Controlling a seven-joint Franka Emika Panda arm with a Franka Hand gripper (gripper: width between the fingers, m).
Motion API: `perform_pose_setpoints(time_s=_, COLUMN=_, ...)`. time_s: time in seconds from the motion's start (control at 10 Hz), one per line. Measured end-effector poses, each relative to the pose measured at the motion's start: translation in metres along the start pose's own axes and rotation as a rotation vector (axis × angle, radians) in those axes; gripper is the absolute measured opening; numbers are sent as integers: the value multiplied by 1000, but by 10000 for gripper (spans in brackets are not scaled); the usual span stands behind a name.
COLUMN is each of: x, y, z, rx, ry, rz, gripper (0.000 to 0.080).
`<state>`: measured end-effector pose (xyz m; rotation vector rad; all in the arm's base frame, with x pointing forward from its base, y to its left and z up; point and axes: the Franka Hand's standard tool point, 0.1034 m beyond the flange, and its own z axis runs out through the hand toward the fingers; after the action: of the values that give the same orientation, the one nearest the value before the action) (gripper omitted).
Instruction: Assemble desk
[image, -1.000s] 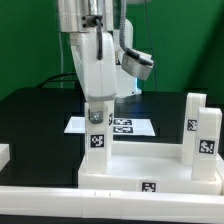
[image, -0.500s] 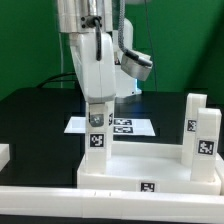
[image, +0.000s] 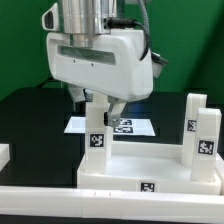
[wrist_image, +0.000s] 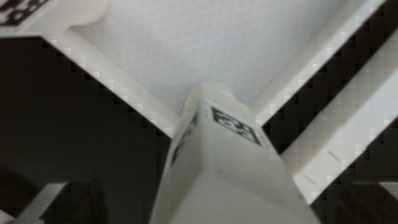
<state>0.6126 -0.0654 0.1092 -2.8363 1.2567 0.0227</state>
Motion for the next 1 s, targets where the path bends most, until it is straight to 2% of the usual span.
perform_pose_setpoints(time_s=0.6, x=-2, y=0, z=1, rx=-43, ry=6, rz=-565, gripper=649)
perform_pose_setpoints(time_s=1.0, x=-1, y=1, z=-1, rx=-51, ry=4, rz=-800, gripper=649)
